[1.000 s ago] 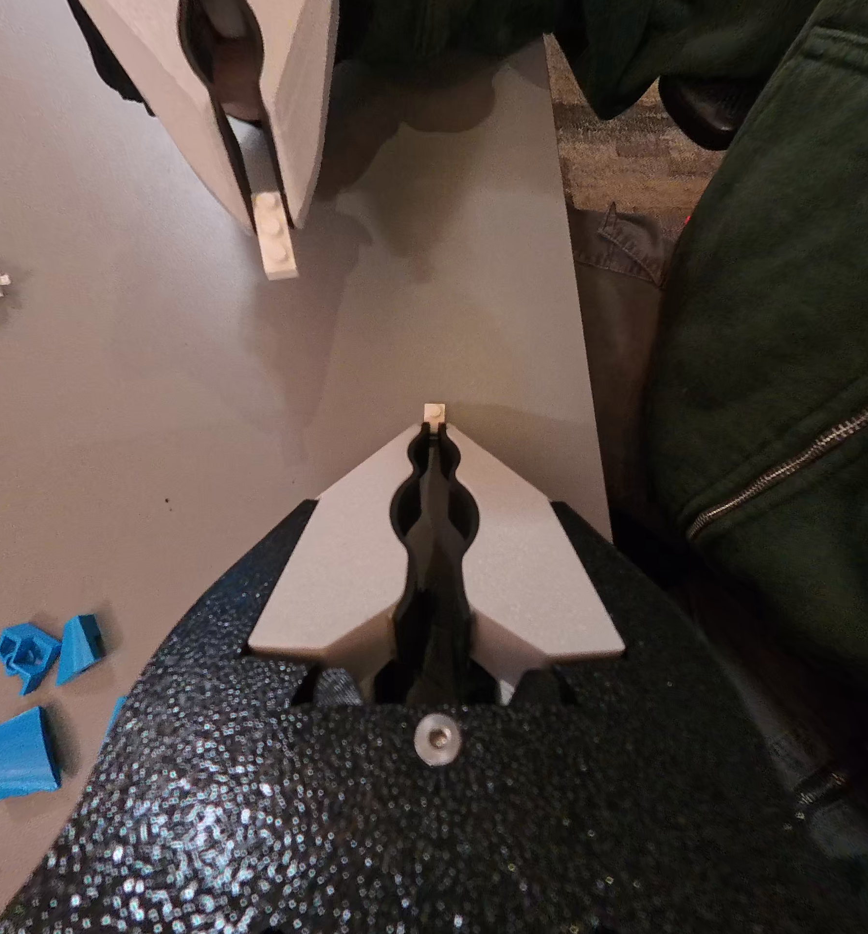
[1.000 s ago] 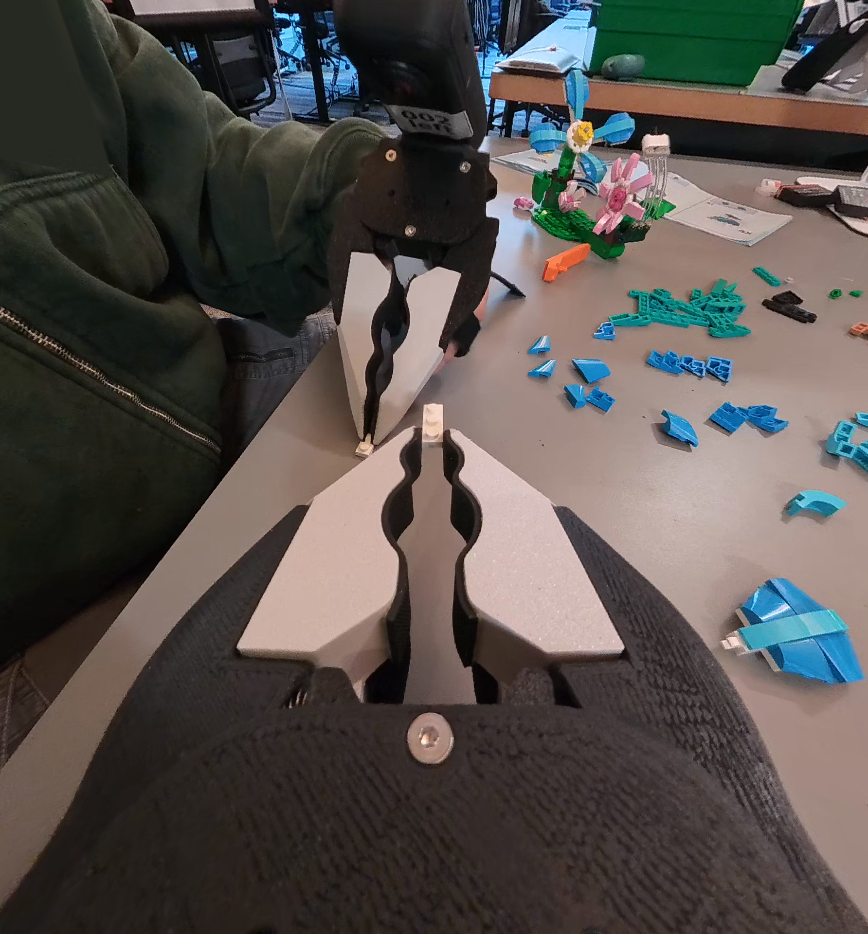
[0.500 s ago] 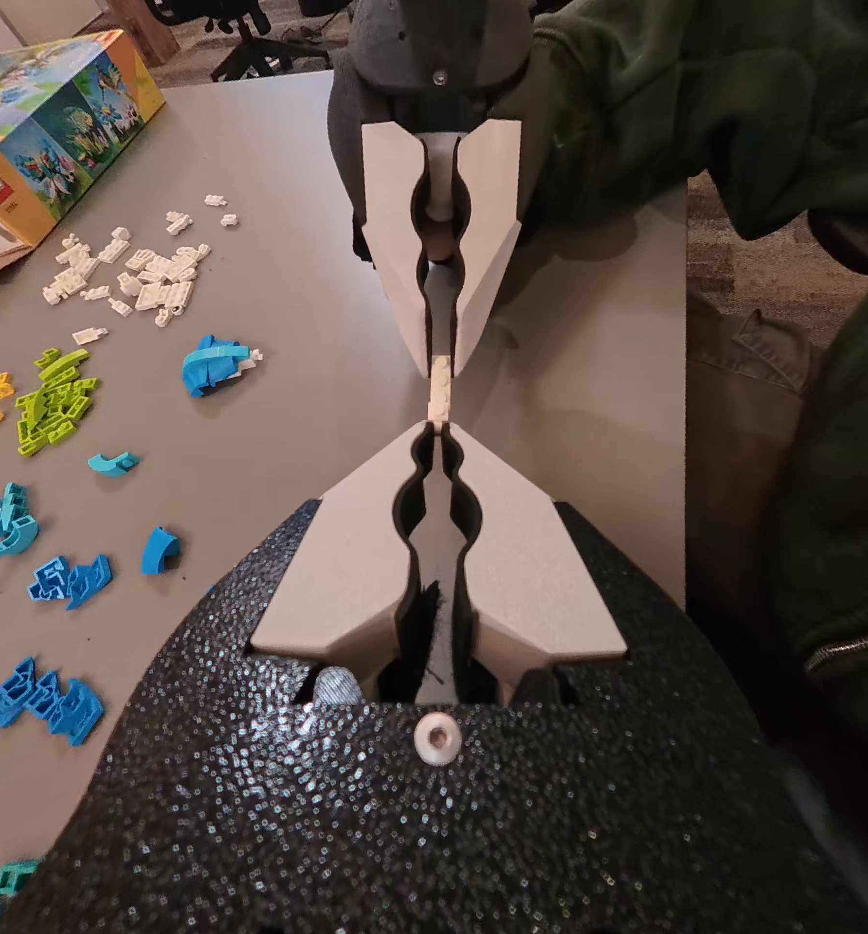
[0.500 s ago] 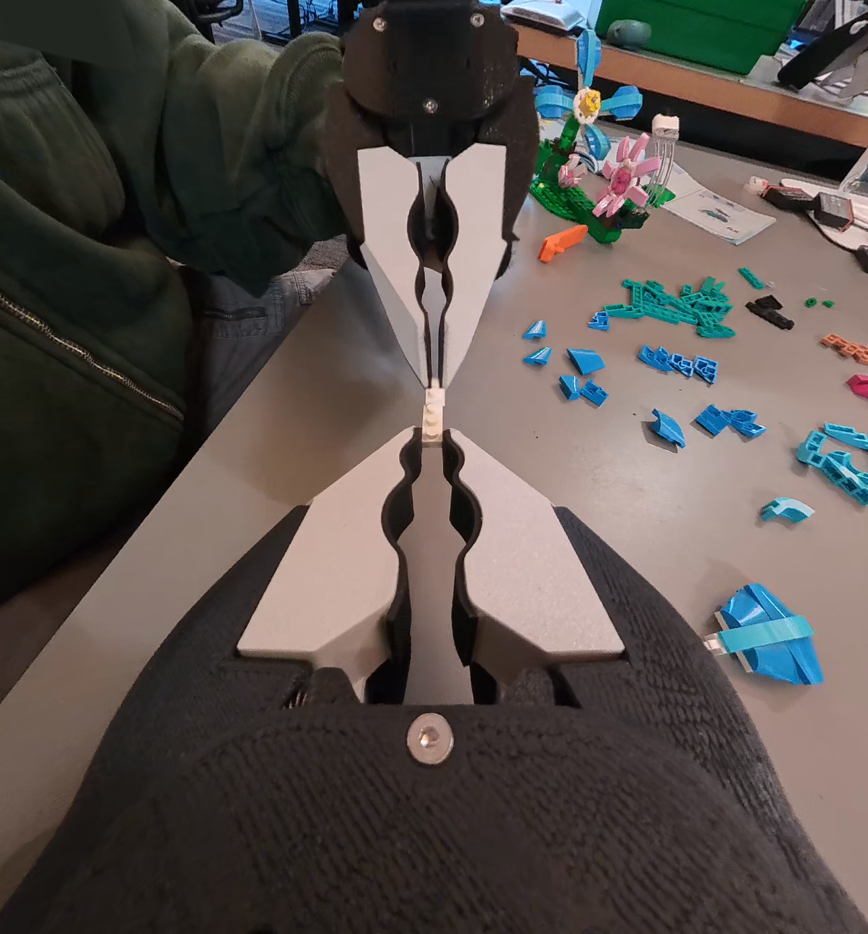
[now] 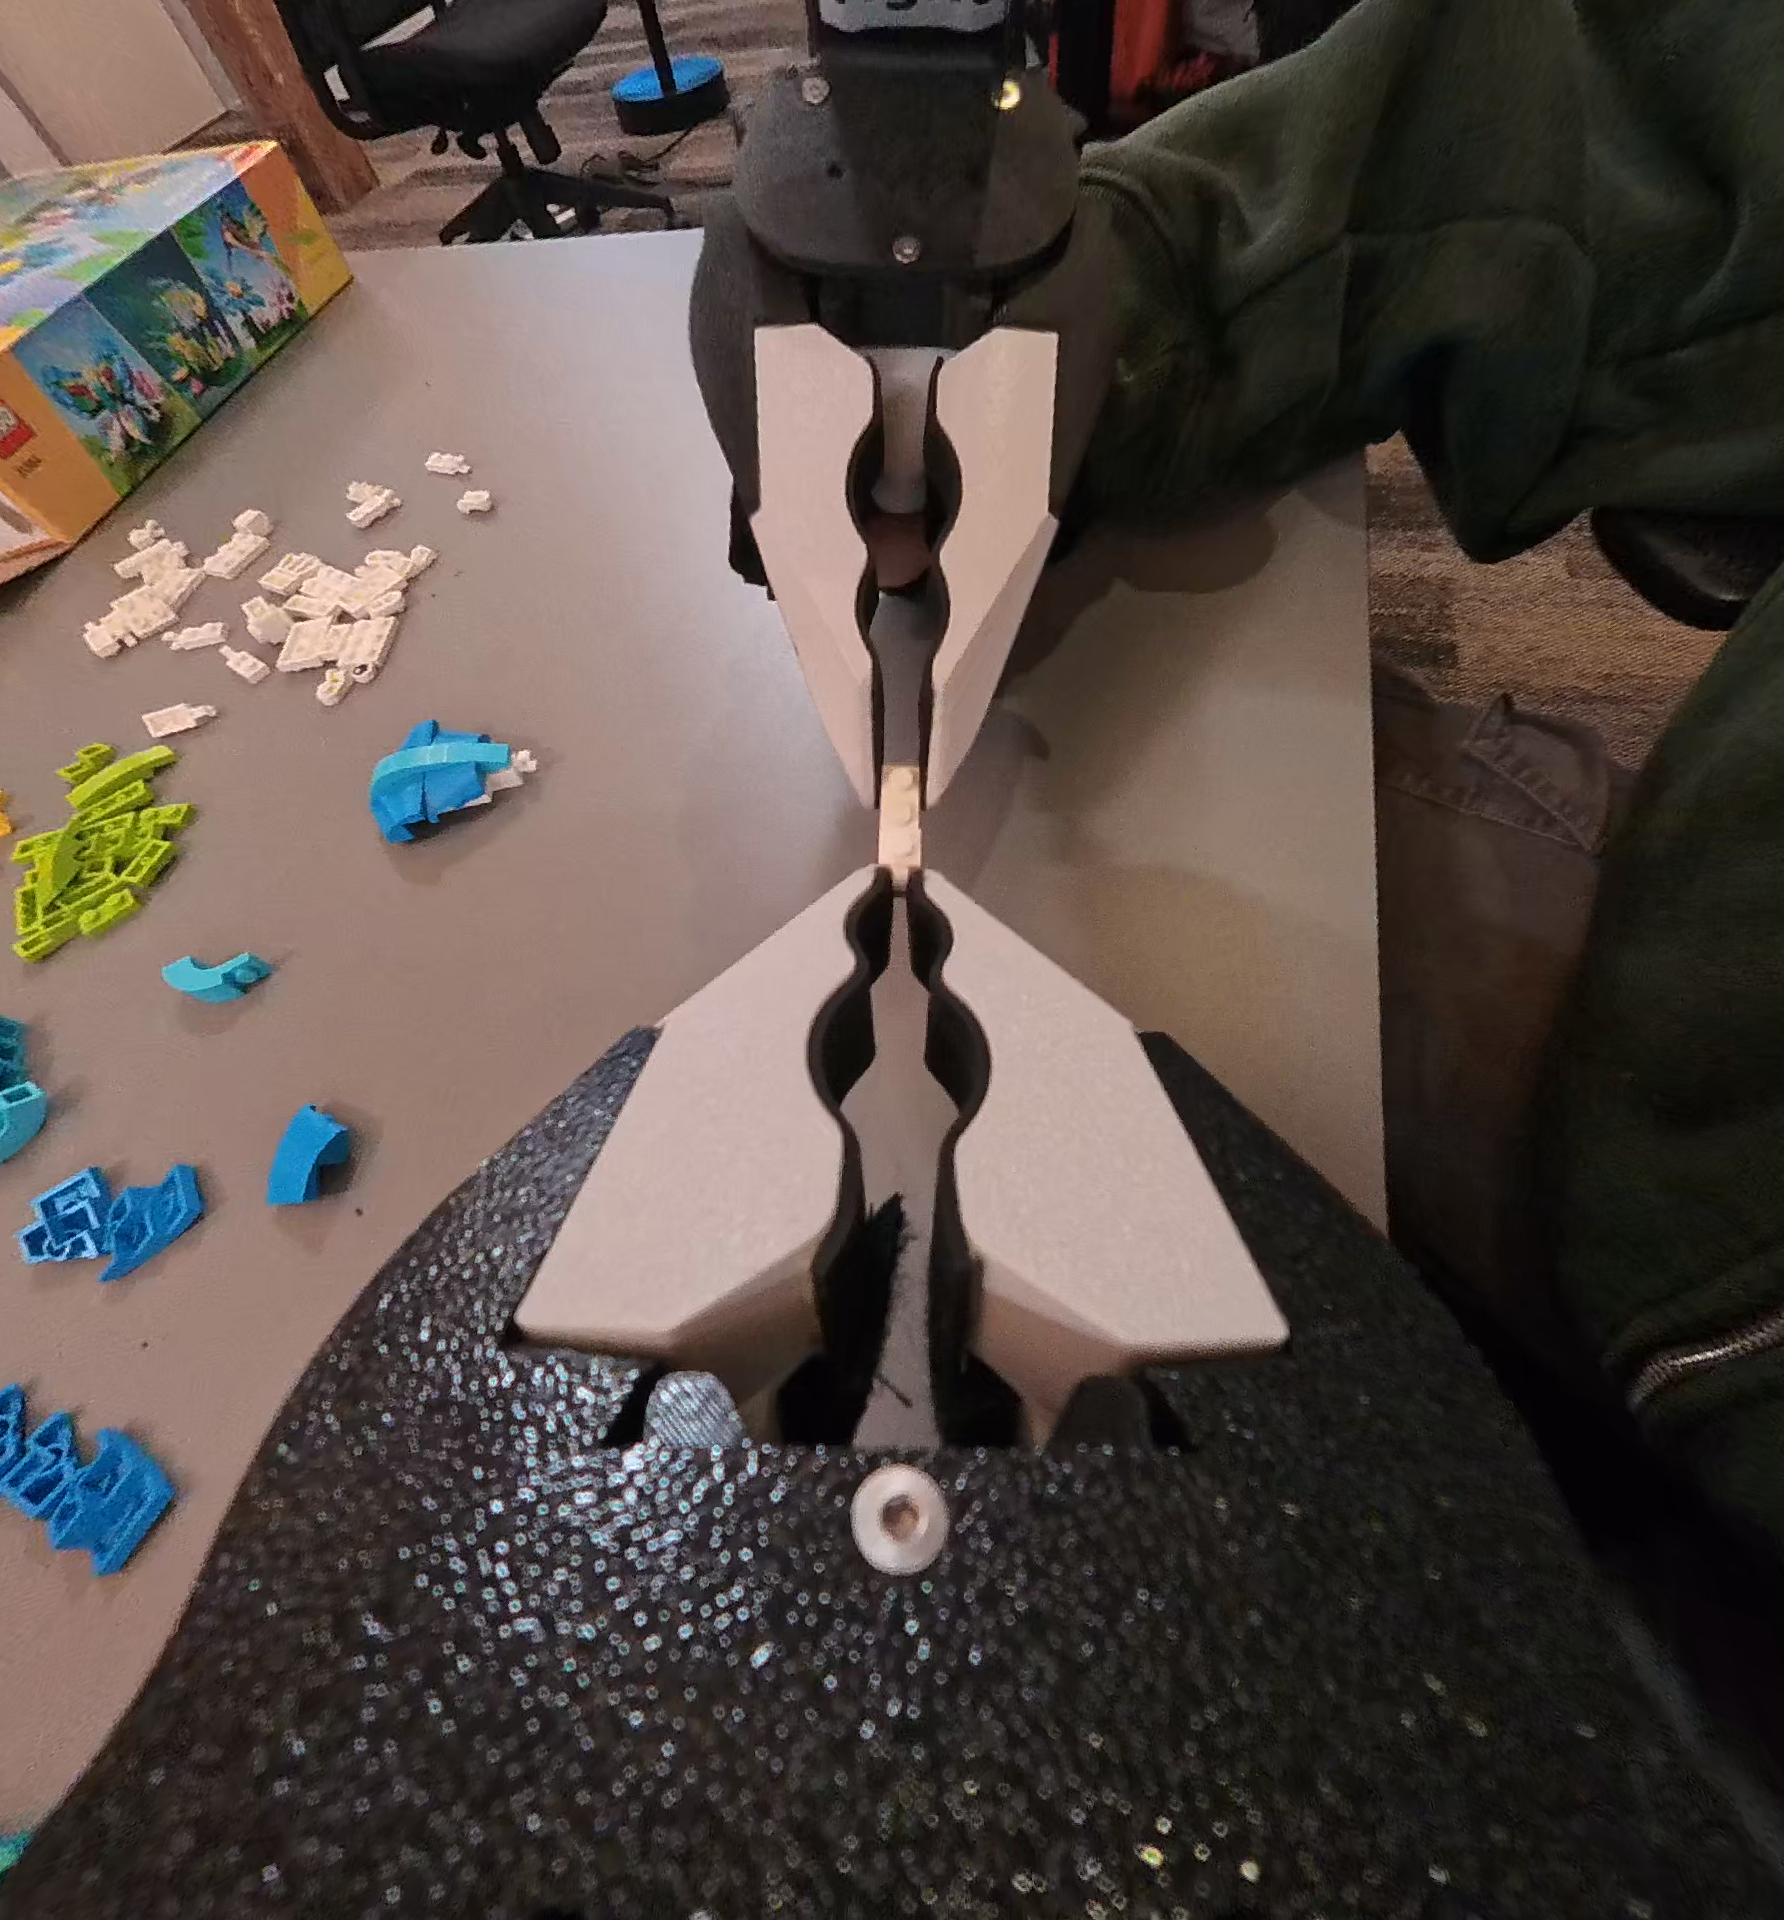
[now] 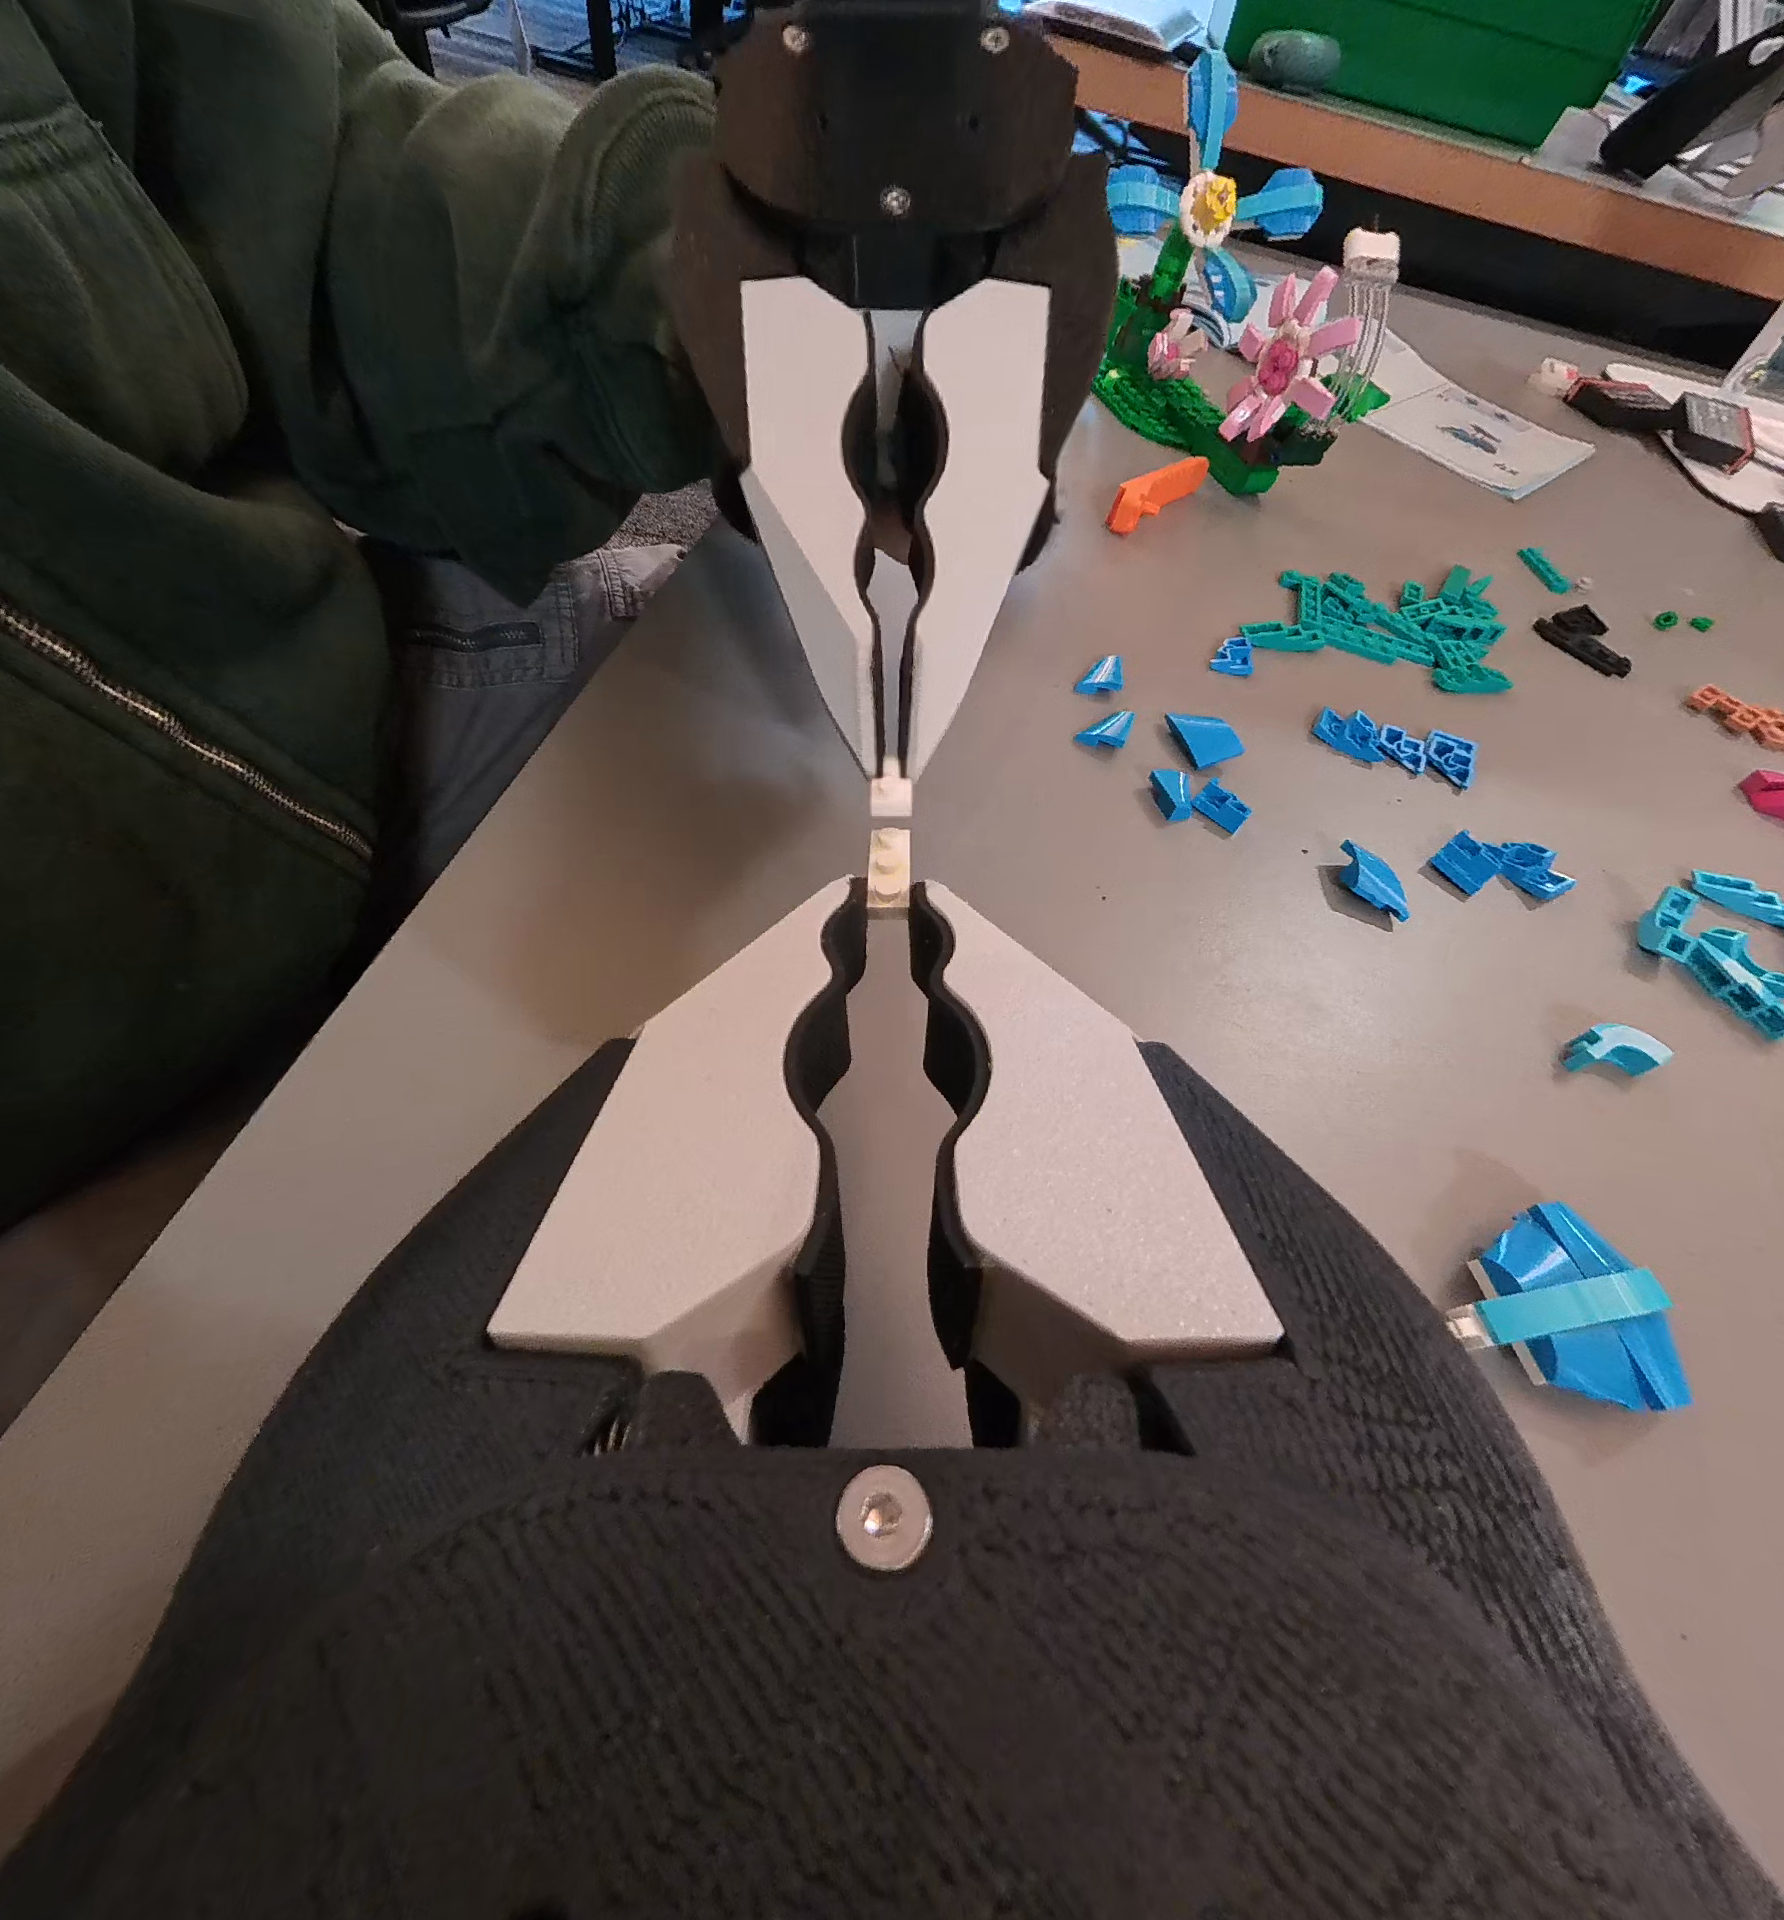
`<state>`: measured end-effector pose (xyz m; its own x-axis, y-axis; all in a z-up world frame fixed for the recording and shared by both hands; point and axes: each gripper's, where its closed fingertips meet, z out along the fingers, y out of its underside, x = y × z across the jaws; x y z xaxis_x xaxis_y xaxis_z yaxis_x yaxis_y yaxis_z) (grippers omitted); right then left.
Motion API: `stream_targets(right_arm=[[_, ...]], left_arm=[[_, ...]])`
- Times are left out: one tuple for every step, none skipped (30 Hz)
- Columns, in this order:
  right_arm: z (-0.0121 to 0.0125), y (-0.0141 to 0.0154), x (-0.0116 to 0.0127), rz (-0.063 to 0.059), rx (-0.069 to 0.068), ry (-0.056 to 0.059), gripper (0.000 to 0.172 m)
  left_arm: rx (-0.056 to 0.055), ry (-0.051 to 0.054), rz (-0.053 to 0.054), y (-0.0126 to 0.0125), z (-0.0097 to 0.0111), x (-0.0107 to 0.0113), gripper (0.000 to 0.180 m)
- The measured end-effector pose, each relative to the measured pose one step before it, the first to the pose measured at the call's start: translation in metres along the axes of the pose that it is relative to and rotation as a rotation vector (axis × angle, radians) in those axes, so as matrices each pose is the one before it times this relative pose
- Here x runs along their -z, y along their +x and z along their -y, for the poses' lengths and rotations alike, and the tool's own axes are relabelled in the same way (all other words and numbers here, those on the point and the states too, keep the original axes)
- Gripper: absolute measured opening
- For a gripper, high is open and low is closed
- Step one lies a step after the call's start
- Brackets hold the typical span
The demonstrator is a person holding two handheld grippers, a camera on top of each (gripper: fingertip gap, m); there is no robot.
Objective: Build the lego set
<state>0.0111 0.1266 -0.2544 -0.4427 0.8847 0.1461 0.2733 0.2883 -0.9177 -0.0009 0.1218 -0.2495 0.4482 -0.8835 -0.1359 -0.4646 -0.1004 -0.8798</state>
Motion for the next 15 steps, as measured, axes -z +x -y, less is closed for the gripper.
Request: stream_targets(right_arm=[[0.00044, -0.00047, -0.00006, 0.0017, 0.0015, 0.0023, 0.007], [0.00098, -0.00015, 0.00036, 0.0023, -0.0040, 0.0068, 0.007], [0.00064, 0.00012, 0.00028, 0.0021, -0.0048, 0.0048, 0.007], [0.00037, 0.00001, 0.00029, 0.0008, -0.0018, 0.0027, 0.007], [0.00021, 0.00016, 0.00019, -0.0003, -0.0009, 0.0018, 0.007], [0.00028, 0.00018, 0.00009, -0.0003, -0.0014, 0.0021, 0.007], [0.00064, 0.00000, 0.00029, 0.0014, -0.0034, 0.0043, 0.007], [0.00076, 0.00006, 0.00033, 0.0025, -0.0054, 0.0059, 0.007], [0.00089, 0.00007, 0.00040, 0.0016, -0.0053, 0.0061, 0.007], [0.00057, -0.00010, 0.00028, 0.0024, -0.0038, 0.0045, 0.007], [0.00021, -0.00019, 0.00013, 0.0023, -0.0015, 0.0016, 0.007], [-0.00011, -0.00014, -0.00005, 0.0010, 0.0007, -0.0011, 0.007], [-0.00024, -0.00056, -0.00017, 0.0025, 0.0027, -0.0021, 0.007], [-0.00016, -0.00047, -0.00021, 0.0019, 0.0029, -0.0016, 0.007], [-0.00002, -0.00018, -0.00002, 0.0009, 0.0006, -0.0003, 0.007]], left_arm=[[-0.0050, -0.0108, 0.0021, -0.00032, -0.00116, -0.00067, 0.001], [-0.0070, -0.0128, 0.0009, 0.00011, -0.00172, -0.00113, 0.001], [-0.0022, 0.0016, -0.0038, 0.00091, 0.00071, -0.00082, 0.001], [0.0018, 0.0008, -0.0049, 0.00081, 0.00074, -0.00058, 0.001], [-0.0021, -0.0025, -0.0009, 0.00025, 0.00025, -0.00021, 0.001], [-0.0024, -0.0007, 0.0002, -0.00003, 0.00039, 0.00006, 0.001], [0.0023, 0.0002, -0.0020, 0.00022, 0.00030, 0.00004, 0.001], [0.0035, 0.0020, -0.0029, 0.00018, 0.00028, 0.00013, 0.001], [0.0020, 0.0033, 0.0010, -0.00026, 0.00049, 0.00029, 0.001], [0.0025, 0.0005, 0.0003, 0.00003, 0.00017, -0.00003, 0.001], [-0.0001, -0.0028, -0.0003, 0.00030, -0.00041, -0.00032, 0.001], [-0.0031, -0.0046, 0.0027, 0.00001, -0.00079, -0.00048, 0.001], [0.0002, -0.0045, -0.0017, 0.00047, -0.00087, -0.00064, 0.001], [0.0037, 0.0004, -0.0040, 0.00066, -0.00021, -0.00043, 0.001], [0.0040, 0.0019, -0.0008, -0.00002, -0.00026, -0.00033, 0.001]])
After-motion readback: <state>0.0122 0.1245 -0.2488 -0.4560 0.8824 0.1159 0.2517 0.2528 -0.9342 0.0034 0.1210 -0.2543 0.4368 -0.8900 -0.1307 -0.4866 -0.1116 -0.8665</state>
